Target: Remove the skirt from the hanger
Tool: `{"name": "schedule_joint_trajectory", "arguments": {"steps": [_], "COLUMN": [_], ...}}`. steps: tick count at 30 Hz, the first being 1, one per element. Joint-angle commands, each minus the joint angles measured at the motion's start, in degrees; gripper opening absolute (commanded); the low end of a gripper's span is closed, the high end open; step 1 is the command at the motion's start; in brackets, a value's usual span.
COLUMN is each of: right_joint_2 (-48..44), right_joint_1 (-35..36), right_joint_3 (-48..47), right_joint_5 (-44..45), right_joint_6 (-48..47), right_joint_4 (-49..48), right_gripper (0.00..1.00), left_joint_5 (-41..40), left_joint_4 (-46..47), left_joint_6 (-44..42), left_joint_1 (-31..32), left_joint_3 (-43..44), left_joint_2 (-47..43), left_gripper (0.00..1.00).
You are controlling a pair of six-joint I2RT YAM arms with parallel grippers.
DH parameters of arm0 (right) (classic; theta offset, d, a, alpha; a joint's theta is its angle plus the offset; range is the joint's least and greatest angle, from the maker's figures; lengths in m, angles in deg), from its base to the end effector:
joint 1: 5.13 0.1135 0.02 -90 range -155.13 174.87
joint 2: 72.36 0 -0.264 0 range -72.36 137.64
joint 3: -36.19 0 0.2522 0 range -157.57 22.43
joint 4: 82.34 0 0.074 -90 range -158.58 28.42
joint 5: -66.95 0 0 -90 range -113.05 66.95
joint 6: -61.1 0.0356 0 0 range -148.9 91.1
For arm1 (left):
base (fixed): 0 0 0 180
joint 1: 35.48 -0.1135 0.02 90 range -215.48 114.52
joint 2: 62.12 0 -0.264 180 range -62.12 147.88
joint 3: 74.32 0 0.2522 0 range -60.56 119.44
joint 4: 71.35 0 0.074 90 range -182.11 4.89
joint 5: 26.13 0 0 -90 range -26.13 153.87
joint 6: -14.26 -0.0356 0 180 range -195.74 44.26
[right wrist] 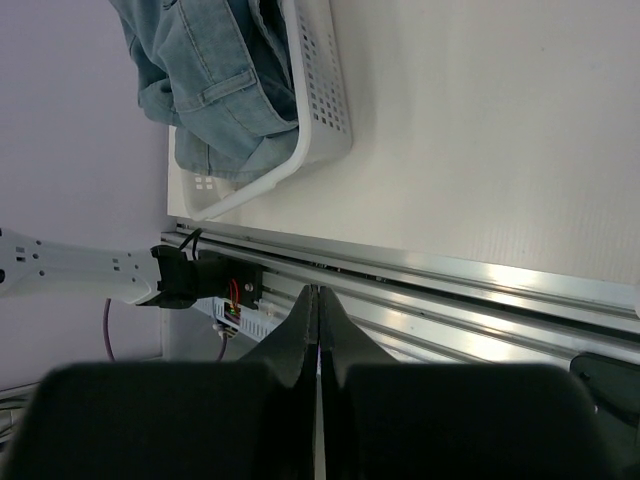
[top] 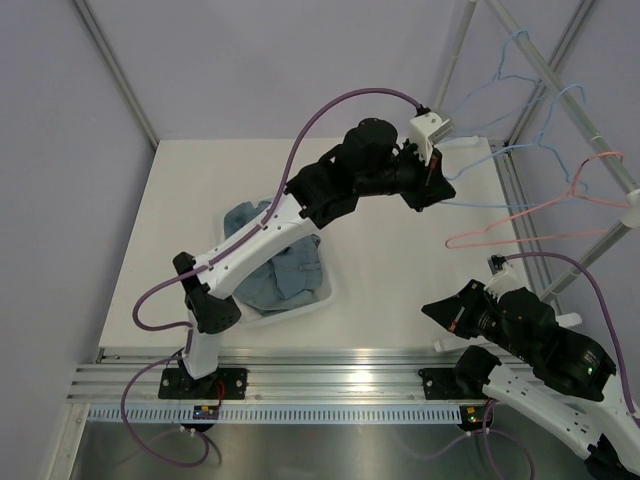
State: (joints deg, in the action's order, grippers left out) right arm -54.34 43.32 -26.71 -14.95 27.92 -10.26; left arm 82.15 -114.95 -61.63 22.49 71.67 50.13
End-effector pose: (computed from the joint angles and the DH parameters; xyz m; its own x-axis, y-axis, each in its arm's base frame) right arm 0.0335 0.0302 0.3232 -0.7165 0.4409 -0.5407 -0.1062 0.6970 0.7092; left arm 0.2217 -0.3755 0.4795 -0.3243 0.0819 -0.9424 0.9175 0.2697 -0.2923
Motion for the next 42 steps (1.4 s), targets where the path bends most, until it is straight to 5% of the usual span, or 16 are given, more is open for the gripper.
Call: {"name": "schedule_joint_trajectory", "arguments": {"steps": [1,13,17,19,20,28,42], "right_joint_2": [0.87,2.11,1.67,1.32,1.23,1.05,17.47], "right_joint_1": [0.25,0.25,0.25,0.25,0.33,0.25,0.25], "right_joint_3": [-0.16,-1.13,-0.60,-0.43,-0.34,-0.07,-3.41], "right_joint_5": [0.60,0.95,0.78,0.78,0.78,1.31,0.43], "right_joint_6": [0.22,-0.13,0.22,0.49,0.57,0.93,-6.10], "right_joint_4": [-2.16,-2.08,-1.81,-1.81,-1.72,-1.37,-12.44], "right_gripper": [0.00,0.00,0.00,0.00,0.00,0.00,0.20], "left_joint_5": [2.46,3.25,2.81,1.59,-0.07,-10.80,-11.87], "left_joint_4": [3.48,3.21,3.30,3.04,2.69,2.86,6.30], "left_joint_6": [1.09,2.94,2.77,2.42,2.33,2.68,5.31], "left_joint_1": [-0.85,-1.72,-1.73,-1.81,-2.07,-4.10,-12.79], "left_joint_3": [0.14,-3.82,-4.08,-4.08,-4.17,-11.79,-53.70], "left_joint_2": [-2.30,-2.38,-2.91,-3.78,-4.14,-14.41,-40.78], "left_gripper": [0.00,0.27,0.73,0.84,0.99,0.99,0.99]}}
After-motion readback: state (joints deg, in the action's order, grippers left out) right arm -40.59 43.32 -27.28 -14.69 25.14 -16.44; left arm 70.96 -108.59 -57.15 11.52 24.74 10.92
